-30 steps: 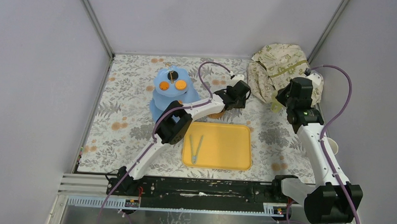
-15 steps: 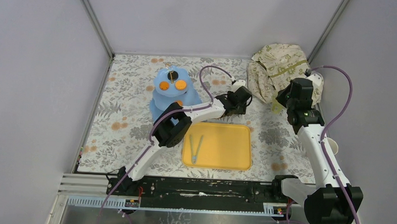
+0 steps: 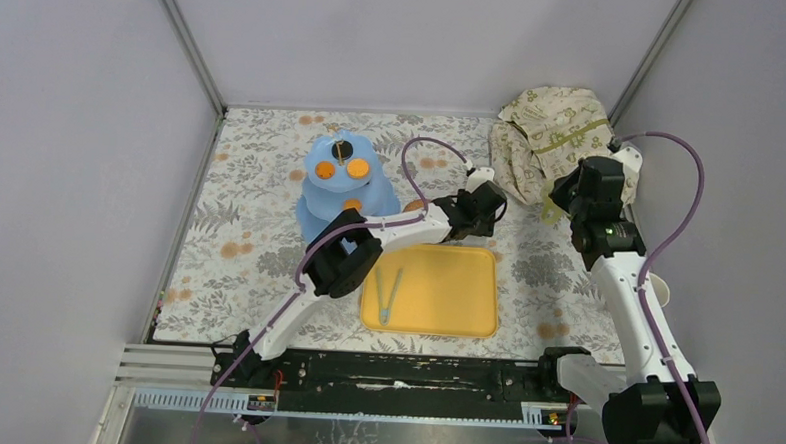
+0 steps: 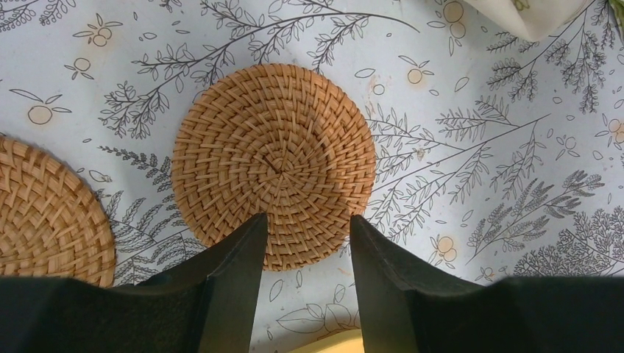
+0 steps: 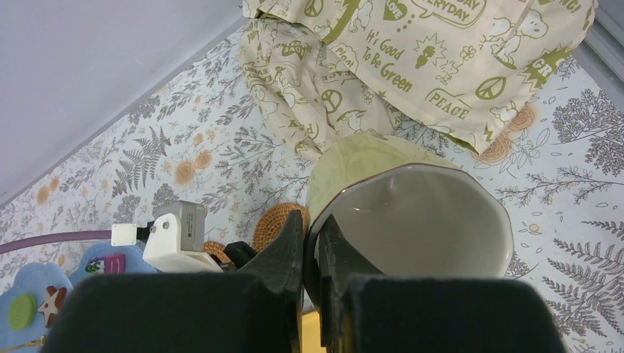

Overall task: Serve the afternoon tea
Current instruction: Move the coaster to the center of the board, then place the cup on the coaster.

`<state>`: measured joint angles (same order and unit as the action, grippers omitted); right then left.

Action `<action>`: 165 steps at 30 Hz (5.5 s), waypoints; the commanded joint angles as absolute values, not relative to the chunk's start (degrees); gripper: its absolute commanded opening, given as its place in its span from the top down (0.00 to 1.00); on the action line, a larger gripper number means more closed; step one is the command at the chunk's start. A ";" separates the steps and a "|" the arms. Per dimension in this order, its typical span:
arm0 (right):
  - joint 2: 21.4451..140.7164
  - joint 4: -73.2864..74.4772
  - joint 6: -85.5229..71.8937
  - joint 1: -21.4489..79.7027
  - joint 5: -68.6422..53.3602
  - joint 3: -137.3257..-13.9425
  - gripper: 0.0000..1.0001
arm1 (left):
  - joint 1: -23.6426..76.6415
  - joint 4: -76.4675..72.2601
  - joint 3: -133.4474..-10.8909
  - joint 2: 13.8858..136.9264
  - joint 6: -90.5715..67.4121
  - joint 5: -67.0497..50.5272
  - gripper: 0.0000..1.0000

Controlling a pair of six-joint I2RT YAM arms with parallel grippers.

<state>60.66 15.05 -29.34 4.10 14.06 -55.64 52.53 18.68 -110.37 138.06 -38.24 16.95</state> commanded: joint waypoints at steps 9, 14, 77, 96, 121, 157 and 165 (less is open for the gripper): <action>57.83 10.81 -28.15 4.04 15.45 -56.69 1.00 | 53.67 21.57 -108.05 138.25 -39.88 17.28 0.47; 58.81 10.89 -27.48 3.97 15.34 -57.08 1.00 | 53.53 21.80 -111.04 138.46 -38.74 19.44 0.43; 115.60 36.08 -23.94 39.21 20.25 -110.80 1.00 | 53.00 6.43 -63.00 56.47 -22.28 59.93 0.36; 119.37 39.16 -24.69 39.68 18.51 -111.54 1.00 | 53.02 6.06 -63.04 56.13 -22.25 59.68 0.36; 121.59 38.95 -25.57 40.85 17.39 -111.71 1.00 | 53.00 5.11 -62.76 56.73 -21.26 59.84 0.36; 111.19 36.09 -24.75 41.48 15.83 -108.42 0.49 | 53.06 3.69 -63.89 57.89 -18.82 60.52 0.30; 101.72 35.57 -26.71 41.35 23.10 -102.56 0.41 | 53.04 2.64 -65.24 59.02 -16.71 57.79 0.27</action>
